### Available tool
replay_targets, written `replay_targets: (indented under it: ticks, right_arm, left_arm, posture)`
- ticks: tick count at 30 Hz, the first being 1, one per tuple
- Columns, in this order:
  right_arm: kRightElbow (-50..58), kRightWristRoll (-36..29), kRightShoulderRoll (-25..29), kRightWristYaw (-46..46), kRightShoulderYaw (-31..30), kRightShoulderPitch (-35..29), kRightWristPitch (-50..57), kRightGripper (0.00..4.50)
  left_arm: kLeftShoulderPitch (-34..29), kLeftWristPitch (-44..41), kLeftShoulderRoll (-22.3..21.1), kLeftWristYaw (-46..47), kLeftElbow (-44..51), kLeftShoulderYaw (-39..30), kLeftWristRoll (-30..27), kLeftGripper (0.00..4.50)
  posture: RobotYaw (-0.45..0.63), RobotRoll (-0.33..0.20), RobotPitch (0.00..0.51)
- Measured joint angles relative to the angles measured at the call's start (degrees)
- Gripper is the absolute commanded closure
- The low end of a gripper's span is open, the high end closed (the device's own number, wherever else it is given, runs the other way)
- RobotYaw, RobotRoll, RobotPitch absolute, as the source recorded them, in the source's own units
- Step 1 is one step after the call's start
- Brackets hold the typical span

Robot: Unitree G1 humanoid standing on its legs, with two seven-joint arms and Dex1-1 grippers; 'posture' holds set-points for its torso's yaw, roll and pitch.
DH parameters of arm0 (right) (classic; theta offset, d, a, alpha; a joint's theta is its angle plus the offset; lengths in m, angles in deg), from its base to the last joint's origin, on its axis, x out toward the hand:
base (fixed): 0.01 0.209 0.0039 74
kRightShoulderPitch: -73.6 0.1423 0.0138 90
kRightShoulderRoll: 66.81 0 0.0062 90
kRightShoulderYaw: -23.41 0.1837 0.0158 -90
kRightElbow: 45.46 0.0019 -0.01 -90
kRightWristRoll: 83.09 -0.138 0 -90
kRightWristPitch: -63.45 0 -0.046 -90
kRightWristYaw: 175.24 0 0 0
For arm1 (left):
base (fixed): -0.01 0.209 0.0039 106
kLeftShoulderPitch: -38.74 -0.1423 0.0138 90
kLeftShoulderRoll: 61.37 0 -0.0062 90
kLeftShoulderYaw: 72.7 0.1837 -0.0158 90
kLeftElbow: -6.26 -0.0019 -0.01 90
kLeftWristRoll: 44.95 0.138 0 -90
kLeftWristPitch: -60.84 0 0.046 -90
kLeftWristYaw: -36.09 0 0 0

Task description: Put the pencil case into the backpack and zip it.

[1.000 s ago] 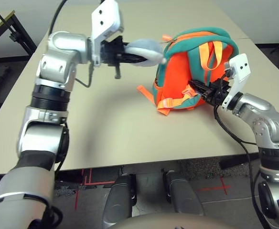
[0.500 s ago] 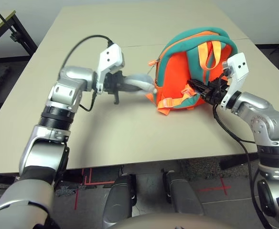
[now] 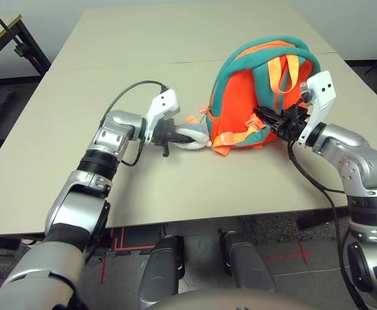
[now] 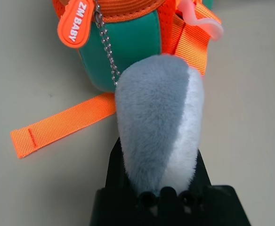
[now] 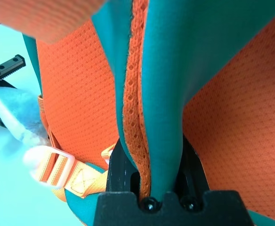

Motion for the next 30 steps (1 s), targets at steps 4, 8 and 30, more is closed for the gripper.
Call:
replay_targets:
  ticks: [4, 8, 30]
  right_arm:
    - [-0.17, 0.16, 0.00, 0.02, 0.00, 0.12, 0.00, 4.26]
    - [-0.16, -1.09, 1.99, 1.80, 0.30, 0.80, 2.62, 3.17]
    - [-6.95, -12.20, 28.00, 24.53, 6.71, 1.38, 18.19, 0.03]
  left_arm:
    - [0.23, 0.50, 0.97, 0.12, -1.71, -0.92, -0.12, 4.14]
    - [0.23, -7.35, 0.74, -1.16, 1.71, -3.85, -3.22, 2.26]
    - [-2.81, -21.52, -12.18, -2.03, 18.86, -14.26, -12.56, 0.00]
  posture:
    - [-0.18, 0.000, 0.123]
    - [-0.18, 0.000, 0.117]
    - [-0.16, 0.000, 0.123]
